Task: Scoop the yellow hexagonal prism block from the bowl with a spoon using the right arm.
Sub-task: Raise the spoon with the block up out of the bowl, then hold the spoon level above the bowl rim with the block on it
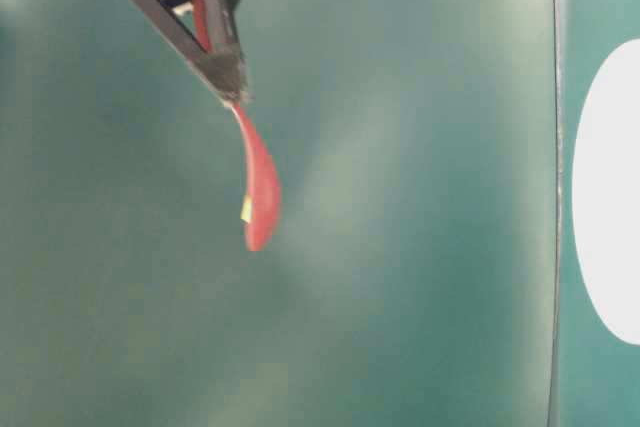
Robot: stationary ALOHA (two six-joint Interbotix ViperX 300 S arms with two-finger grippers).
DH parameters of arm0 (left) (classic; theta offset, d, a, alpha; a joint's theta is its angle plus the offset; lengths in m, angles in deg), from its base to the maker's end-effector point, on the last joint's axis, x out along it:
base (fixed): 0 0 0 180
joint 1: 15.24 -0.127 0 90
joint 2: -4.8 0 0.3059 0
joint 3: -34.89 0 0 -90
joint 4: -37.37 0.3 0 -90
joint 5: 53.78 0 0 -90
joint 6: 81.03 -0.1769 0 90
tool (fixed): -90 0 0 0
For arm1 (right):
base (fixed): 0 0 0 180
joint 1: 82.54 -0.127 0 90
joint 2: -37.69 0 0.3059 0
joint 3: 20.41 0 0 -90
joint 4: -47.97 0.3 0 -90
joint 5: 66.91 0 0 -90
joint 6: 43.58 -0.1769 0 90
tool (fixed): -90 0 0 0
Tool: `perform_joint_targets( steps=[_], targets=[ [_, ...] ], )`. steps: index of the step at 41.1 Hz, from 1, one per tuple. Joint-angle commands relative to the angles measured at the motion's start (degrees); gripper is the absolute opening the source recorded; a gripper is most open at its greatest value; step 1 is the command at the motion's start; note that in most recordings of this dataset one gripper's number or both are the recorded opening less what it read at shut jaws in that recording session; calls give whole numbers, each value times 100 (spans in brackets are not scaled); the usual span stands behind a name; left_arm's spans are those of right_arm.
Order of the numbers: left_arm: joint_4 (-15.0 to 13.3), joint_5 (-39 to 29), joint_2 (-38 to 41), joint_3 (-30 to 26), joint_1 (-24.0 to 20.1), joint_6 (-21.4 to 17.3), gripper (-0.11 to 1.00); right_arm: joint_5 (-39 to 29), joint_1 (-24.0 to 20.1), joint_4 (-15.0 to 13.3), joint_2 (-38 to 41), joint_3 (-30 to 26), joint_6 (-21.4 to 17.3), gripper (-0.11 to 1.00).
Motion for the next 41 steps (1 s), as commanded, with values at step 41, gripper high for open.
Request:
perform_joint_targets(
  steps=[41],
  targets=[
    [9,26,9,-158,0,0,-1,-475,-18,0,-176,-44,-44,24]
  ],
)
